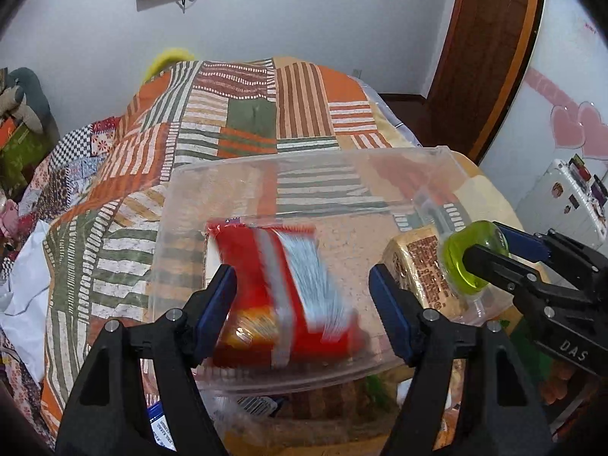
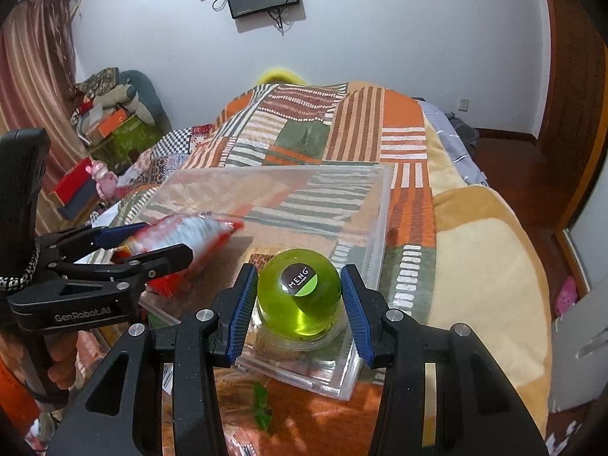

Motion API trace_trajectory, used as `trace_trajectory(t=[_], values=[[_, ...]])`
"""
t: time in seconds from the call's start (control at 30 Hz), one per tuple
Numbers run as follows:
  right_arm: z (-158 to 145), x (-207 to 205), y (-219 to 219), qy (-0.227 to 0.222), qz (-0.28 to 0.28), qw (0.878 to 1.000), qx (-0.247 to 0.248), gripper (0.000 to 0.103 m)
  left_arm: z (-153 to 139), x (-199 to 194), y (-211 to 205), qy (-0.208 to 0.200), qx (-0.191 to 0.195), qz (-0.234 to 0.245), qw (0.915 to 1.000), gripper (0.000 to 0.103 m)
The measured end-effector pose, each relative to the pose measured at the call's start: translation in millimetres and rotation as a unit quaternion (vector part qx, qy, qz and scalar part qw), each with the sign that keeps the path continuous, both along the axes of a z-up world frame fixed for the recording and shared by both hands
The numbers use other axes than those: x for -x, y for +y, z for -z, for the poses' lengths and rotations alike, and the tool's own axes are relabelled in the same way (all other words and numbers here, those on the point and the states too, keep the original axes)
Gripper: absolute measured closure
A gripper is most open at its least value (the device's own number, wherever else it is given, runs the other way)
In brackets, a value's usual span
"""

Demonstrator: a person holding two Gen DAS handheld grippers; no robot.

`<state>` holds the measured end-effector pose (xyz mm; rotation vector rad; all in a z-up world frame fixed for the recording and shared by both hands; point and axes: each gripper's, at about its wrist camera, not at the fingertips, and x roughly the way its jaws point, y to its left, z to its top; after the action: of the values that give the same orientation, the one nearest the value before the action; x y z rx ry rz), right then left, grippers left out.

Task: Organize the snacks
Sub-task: 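Lower the red chip bag and jelly cup into the clear box and release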

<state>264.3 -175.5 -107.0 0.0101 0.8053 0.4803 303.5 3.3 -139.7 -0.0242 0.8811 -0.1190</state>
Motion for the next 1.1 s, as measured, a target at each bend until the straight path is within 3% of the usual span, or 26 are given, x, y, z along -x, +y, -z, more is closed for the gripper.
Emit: trace_trajectory(t=[0.17,0.37,0.63,0.73,1.1], values=[[-8,5,-5,-0.012,0.005,1.0,0.002,0.06,-5,7,-2,-0.001,0.0,0.004,1.0,0.03],[-23,19,-9,-0.03,0.001,1.0,-0.002,0.05,-21,28,4,-0.015,0.006,-0.004,0.9999,0.029],[-38,49,-7,-0.048,-0.016,0.999,-0.009,0.031,-51,84,12,-0.055,-0.01,-0.013,0.9984,0.017],[-40,62,-7,-0.049,-0.024,0.998,-0.012,0.03,-57,106,17,-0.06,-0.006,-0.019,0.998,0.01],[-20,103,0,-0.021,-0.056,0.998,-0.004,0.022,-38,170,32,-0.026,0.005,-0.034,0.999,0.009]])
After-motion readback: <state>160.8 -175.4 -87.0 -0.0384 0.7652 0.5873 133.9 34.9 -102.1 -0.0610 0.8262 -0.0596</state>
